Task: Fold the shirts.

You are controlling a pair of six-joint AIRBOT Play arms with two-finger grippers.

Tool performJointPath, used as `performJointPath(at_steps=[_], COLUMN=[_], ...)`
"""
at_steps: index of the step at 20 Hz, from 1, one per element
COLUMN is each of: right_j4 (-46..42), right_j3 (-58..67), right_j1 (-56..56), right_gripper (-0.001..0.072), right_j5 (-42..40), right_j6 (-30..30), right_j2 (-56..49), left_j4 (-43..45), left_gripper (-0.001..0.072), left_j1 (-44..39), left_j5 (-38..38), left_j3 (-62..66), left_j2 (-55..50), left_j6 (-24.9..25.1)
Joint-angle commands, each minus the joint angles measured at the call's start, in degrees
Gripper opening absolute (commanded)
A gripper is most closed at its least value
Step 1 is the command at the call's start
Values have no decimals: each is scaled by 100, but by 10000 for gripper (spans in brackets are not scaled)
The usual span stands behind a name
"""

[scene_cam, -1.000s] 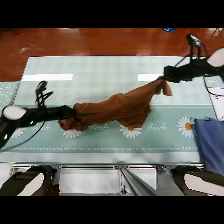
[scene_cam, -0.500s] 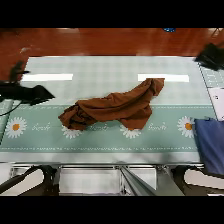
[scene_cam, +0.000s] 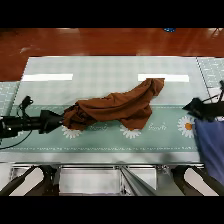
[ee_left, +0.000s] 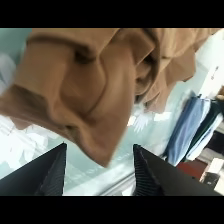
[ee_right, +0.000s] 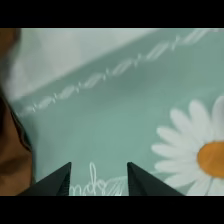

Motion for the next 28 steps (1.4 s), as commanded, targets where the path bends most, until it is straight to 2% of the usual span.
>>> performJointPath(at_steps=[1, 3, 4, 5, 6, 9, 13, 17, 21, 22, 23, 24, 25, 26, 28], right_j4=[302, 385, 494, 640, 883, 1419, 1543, 2420, 2719, 2763, 2780, 2844, 2955, 2940, 2734], right_j3=[-903, -1126, -1246, -1353, -1464, -1547, -1545, -1432, -776, -511, -232, 83, 487, 966, 2111], right_j1=[-11, -11, -11, -11, -11, 103, 1349, 2546, 3442, 3569, 3652, 3698, 3696, 3644, 3414], right_gripper=[398, 398, 398, 398, 398, 398, 398, 398, 397, 371, 279, 166, 16, 21, 21], right_j5=[-33, 4, -15, -33, -24, 87, -369, -907, -1209, -1226, -1209, -1117, -820, -437, 168], right_j6=[-341, -365, -380, -411, -505, -686, -435, -446, -444, -442, -446, -520, -885, -1060, -933], right_j2=[205, 205, 203, 203, 201, 199, 13, -789, -1716, -1923, -2081, -2188, -2249, -2251, -2186], left_j4=[-610, -1047, -1073, -1071, -1080, -1088, -1086, -1086, -1086, -1086, -1086, -1080, -1008, -1005, -1311], left_gripper=[509, 489, 383, 236, 10, 18, 18, 18, 18, 18, 18, 18, 18, 18, 18], left_j1=[-339, -675, -848, -1023, -1154, -1309, -1303, -1303, -1303, -1305, -1305, -1287, -1220, -1075, -704], left_j5=[881, 1447, 1729, 1910, 1930, 1923, 1895, 1801, 1770, 1770, 1768, 1722, 1617, 1491, 1141], left_j3=[-400, -398, -396, -385, -352, -271, -271, -271, -271, -271, -271, -247, -162, -4, 595], left_j2=[-15, -28, -44, -98, -177, -302, -302, -302, -302, -302, -302, -295, -278, -251, -186], left_j6=[341, 442, 442, 455, 636, 787, 789, 789, 793, 791, 791, 898, 1108, 1141, 1121])
